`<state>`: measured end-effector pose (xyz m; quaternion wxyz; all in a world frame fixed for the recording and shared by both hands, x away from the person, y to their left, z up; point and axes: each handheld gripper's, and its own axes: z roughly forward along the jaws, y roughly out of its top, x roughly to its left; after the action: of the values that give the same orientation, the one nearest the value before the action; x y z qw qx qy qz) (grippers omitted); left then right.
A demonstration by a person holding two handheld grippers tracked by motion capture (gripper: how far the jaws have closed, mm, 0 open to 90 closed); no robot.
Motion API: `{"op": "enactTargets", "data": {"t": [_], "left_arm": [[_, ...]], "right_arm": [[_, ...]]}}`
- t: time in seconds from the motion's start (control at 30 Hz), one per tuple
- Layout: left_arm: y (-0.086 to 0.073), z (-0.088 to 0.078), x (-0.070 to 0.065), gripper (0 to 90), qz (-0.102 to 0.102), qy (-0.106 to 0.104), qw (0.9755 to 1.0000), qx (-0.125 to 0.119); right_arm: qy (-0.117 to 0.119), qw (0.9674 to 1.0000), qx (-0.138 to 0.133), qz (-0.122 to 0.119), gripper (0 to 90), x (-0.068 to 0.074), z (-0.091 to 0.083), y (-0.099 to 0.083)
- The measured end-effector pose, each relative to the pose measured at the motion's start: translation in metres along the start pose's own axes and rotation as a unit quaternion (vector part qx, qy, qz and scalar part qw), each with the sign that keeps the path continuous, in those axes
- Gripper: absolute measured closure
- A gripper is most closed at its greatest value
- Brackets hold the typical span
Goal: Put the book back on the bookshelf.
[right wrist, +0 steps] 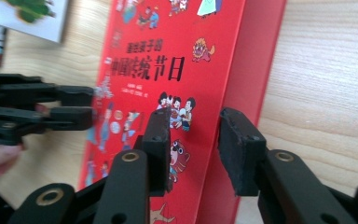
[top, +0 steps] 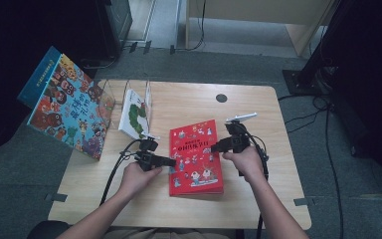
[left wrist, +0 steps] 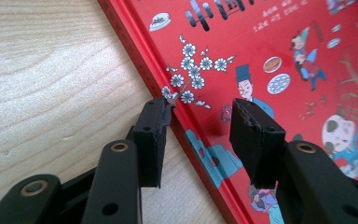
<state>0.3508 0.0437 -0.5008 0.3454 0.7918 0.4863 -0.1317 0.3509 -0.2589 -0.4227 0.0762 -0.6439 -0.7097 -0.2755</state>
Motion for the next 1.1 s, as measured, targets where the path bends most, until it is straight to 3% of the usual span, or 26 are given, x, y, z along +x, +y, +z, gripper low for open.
{"op": "enactTargets", "data": {"t": [0.23,0.53,0.63,0.83,0.97,1.1], "left_arm": [[0.000,0.000,0.000,54.7,-0.001,-0.002,1.0000,0.002],[0.001,-0.002,0.002,51.8,-0.010,-0.007,0.9999,0.003],[0.003,-0.004,0.003,47.7,-0.014,-0.010,0.9998,0.010],[0.005,-0.009,0.005,60.1,-0.020,-0.024,0.9994,0.017],[0.005,-0.008,0.006,61.3,-0.022,-0.025,0.9991,0.026],[0.005,-0.007,0.007,57.0,-0.026,-0.024,0.9991,0.024]], "right_arm": [[0.008,0.9999,0.014,0.004,68.1,0.020,-0.014,0.010],[0.016,0.9996,0.025,0.001,68.1,0.038,-0.017,0.018],[0.029,0.9992,0.028,0.000,68.1,0.043,-0.018,0.021],[0.034,0.9989,0.034,-0.006,68.3,0.052,-0.016,0.025],[0.030,0.9987,0.040,-0.010,69.3,0.058,-0.013,0.028],[0.026,0.9985,0.048,-0.009,72.0,0.063,-0.004,0.032]]}}
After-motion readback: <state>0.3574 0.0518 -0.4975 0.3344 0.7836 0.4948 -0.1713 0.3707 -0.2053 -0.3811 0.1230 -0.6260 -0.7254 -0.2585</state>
